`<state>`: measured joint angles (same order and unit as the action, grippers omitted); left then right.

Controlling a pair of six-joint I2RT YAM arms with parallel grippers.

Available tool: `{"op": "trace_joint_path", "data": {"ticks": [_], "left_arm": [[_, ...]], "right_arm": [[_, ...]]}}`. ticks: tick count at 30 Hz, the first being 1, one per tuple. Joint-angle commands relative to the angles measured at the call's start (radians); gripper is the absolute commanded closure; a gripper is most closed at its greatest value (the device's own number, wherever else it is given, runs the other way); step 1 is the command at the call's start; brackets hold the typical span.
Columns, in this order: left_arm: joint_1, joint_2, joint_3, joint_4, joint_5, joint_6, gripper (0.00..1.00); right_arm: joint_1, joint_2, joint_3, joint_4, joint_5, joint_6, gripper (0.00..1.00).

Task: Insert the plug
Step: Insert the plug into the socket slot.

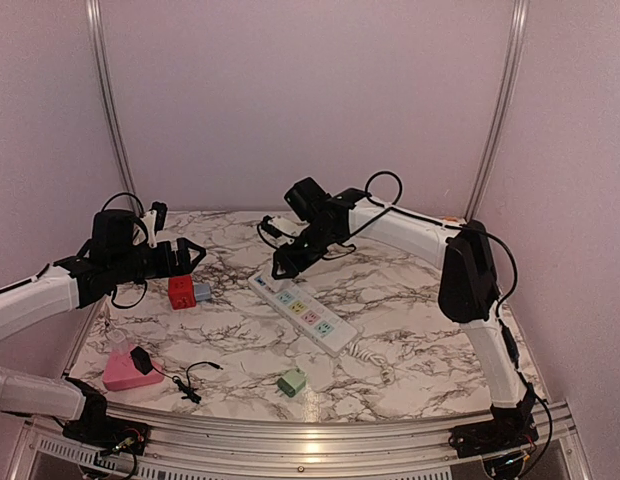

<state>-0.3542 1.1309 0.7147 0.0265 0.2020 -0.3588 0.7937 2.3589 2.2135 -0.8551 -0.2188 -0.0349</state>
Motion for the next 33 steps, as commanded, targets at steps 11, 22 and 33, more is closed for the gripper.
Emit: {"op": "trace_joint_path", "data": {"ticks": [11, 22, 33], "left_arm": [[0.003, 0.014, -0.006, 0.031, 0.015, -0.005, 0.01], [0.003, 0.014, -0.008, 0.035, 0.014, -0.009, 0.01], [0.003, 0.017, -0.008, 0.035, 0.019, -0.011, 0.01]], "right_arm": [[0.002, 0.025, 0.021, -0.005, -0.017, -0.007, 1.0], [0.002, 0.029, 0.007, -0.006, 0.03, -0.01, 1.0], [-0.004, 0.032, 0.008, -0.017, -0.1, 0.023, 1.0]]}}
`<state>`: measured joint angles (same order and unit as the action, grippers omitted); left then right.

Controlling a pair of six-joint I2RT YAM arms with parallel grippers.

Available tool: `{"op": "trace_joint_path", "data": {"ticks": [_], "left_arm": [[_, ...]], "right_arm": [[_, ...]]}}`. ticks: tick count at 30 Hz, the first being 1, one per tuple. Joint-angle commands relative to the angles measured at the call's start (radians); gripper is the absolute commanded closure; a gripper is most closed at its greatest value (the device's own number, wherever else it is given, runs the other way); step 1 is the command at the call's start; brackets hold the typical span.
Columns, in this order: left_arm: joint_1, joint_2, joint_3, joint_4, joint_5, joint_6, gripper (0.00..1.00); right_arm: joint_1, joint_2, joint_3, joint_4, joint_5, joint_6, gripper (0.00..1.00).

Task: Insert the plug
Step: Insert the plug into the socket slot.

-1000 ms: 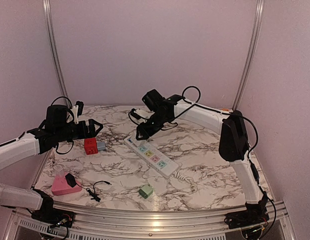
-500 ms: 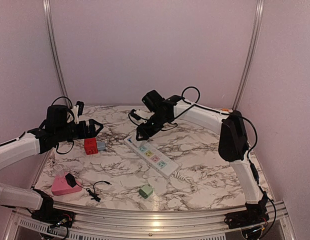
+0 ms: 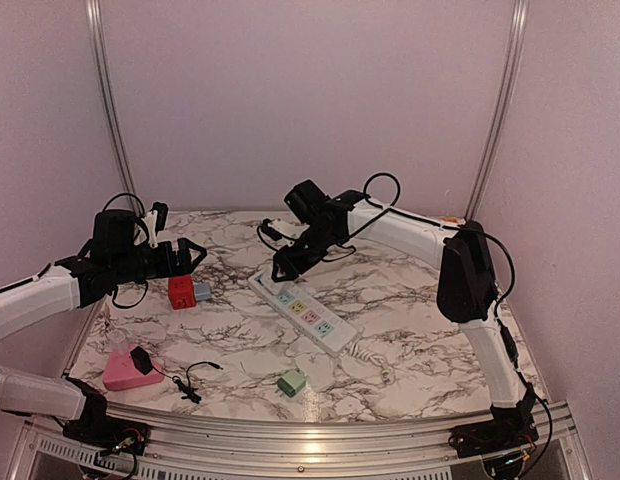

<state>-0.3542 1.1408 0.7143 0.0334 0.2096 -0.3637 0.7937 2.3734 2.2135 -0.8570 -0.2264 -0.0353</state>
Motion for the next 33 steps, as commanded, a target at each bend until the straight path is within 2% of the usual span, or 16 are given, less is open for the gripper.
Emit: {"op": "trace_joint_path", "data": {"ticks": [1, 8, 13, 18, 33], "left_arm": [[0.003, 0.007, -0.007, 0.028, 0.011, -0.007, 0.01], [0.003, 0.004, -0.012, 0.028, 0.012, -0.011, 0.01], [0.003, 0.002, -0.012, 0.029, 0.014, -0.014, 0.01], [0.003, -0.004, -0.017, 0.029, 0.014, -0.014, 0.01], [0.003, -0.007, -0.02, 0.031, 0.019, -0.017, 0.01]], "right_arm": [[-0.007, 0.017, 0.01, -0.018, -0.108, 0.028, 1.0], [-0.025, 0.016, 0.028, -0.054, -0.1, 0.068, 1.0], [-0.045, 0.014, 0.01, -0.021, -0.083, 0.098, 1.0], [-0.067, -0.004, -0.009, 0.056, -0.139, 0.145, 1.0], [-0.088, 0.023, 0.016, 0.059, -0.237, 0.169, 1.0]]}}
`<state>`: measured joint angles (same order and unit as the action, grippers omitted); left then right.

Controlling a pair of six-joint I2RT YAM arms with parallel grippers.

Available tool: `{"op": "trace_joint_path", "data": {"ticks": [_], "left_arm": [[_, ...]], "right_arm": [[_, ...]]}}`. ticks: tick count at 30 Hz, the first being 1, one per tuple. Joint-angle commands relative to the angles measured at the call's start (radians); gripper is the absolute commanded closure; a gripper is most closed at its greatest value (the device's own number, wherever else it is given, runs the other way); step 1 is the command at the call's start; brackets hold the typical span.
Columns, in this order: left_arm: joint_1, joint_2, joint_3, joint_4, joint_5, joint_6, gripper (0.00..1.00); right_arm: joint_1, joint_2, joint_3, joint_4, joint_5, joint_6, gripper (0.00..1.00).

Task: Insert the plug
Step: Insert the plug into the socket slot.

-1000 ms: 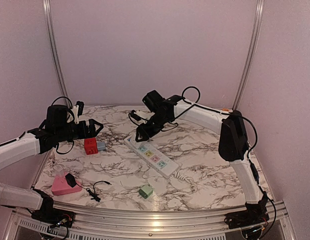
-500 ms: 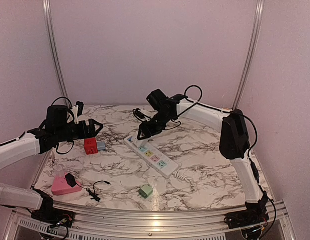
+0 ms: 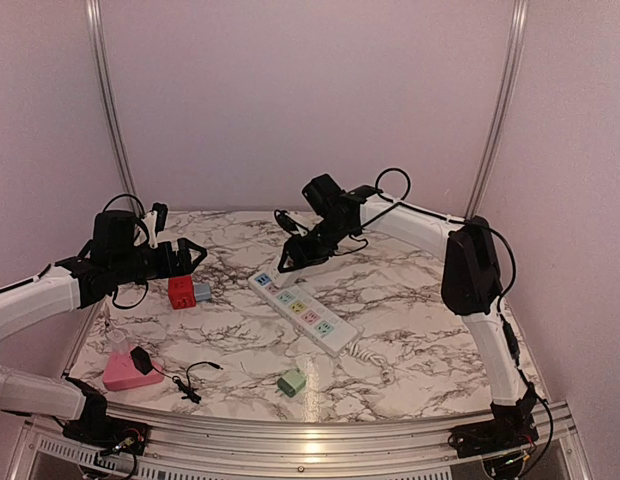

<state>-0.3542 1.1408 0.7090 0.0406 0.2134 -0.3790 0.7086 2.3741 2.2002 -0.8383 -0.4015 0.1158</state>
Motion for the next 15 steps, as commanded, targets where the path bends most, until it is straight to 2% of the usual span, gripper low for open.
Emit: {"op": "trace_joint_path", "data": {"ticks": [1, 15], "left_arm": [[0.003, -0.007, -0.015, 0.024, 0.015, -0.002, 0.01], [0.003, 0.0, -0.015, 0.024, 0.018, -0.003, 0.01]], "right_arm": [[-0.003, 0.025, 0.029, 0.04, -0.067, 0.018, 1.0], [-0.001, 0.033, 0.01, 0.043, -0.015, 0.005, 1.0]]}}
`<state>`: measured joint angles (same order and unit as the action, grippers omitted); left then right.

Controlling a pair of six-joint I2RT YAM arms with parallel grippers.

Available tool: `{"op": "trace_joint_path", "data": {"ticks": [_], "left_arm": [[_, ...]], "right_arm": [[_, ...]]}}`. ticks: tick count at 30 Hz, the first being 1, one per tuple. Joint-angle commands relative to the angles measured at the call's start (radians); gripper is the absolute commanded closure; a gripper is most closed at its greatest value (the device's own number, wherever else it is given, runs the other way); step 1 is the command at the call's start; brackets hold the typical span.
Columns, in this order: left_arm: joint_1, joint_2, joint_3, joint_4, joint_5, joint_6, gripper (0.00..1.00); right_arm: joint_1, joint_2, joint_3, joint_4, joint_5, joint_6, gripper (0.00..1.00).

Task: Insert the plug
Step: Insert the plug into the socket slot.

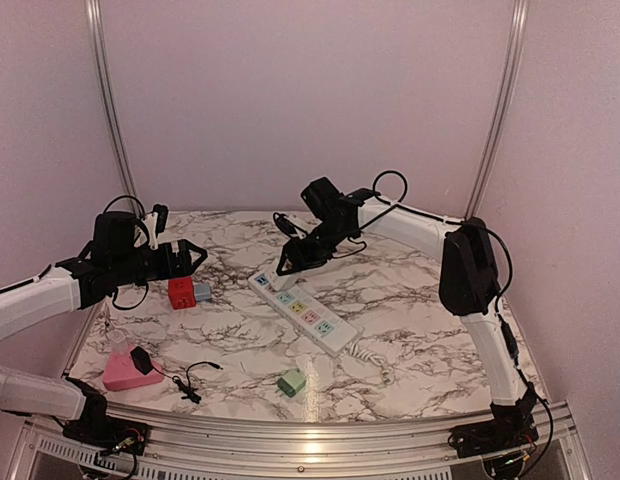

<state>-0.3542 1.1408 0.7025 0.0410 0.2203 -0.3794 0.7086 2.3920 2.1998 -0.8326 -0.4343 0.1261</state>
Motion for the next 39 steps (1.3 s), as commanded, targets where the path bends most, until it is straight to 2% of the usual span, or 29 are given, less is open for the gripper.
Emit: {"op": "trace_joint_path", "data": {"ticks": [1, 22, 39], "left_arm": [[0.003, 0.001, -0.009, 0.024, 0.011, -0.004, 0.01], [0.003, 0.019, 0.0, 0.029, 0.018, -0.003, 0.01], [0.011, 0.03, -0.005, 0.038, 0.027, -0.012, 0.01]], "right_arm": [[-0.001, 0.015, 0.011, 0.039, 0.023, -0.006, 1.0], [-0.002, 0.007, 0.025, -0.04, 0.024, -0.048, 1.0], [0.008, -0.041, -0.002, -0.01, 0.025, -0.038, 1.0]]}}
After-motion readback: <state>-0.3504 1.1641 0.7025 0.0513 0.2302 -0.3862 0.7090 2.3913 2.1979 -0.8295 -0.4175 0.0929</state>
